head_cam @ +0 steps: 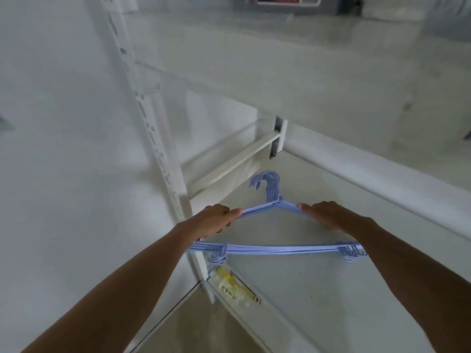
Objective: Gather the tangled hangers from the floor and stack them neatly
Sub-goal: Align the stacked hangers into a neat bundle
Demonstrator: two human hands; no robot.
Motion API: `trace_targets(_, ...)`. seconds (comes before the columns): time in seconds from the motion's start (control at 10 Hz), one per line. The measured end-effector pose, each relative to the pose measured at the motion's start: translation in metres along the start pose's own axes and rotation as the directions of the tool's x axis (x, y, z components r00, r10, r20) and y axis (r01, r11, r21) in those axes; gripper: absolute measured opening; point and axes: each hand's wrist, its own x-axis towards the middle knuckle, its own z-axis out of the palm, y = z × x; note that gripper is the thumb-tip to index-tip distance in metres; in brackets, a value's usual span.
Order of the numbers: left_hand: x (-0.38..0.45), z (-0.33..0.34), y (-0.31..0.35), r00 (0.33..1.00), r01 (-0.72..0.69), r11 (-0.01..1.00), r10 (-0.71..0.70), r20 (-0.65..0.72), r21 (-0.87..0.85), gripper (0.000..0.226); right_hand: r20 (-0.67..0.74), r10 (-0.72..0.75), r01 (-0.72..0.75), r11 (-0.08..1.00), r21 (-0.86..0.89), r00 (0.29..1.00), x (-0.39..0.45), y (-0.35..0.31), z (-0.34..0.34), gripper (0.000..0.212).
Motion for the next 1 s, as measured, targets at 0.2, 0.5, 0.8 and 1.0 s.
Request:
trace_targets(0.2, 0.068, 0.012, -0.030, 0.949, -0.159, 0.925, 0.239, -0.204, 0.345, 0.044, -0.044, 0.015, -0.017, 0.999, -0.039, 0.999, 0.050, -0.009, -0.004, 0.106)
trace_targets(0.5, 0.079, 0.001, -0.025, 0.921, -0.178, 0.760, 0.353, -0.166, 0.626, 0.022, -0.068, 0.013, -0.026, 0.980, -0.195, 0.998, 0.062, -0.036, -0.012, 0.092)
trace_targets(0.8, 0.060, 0.005, -0.021, 0.954, -0.068, 0.825, 0.218, -0.204, 0.561, 0.039, -0.063, -0.017, 0.011, 0.996, -0.087, 0.998, 0.049, -0.062, -0.013, 0.075)
trace_targets(1.0, 0.029, 0.013, -0.014, 0.954, -0.004, 0.886, 0.143, -0.265, 0.463, 0.048, -0.015, -0.031, 0.033, 0.990, 0.134, 0.999, 0.031, -0.074, -0.012, 0.064)
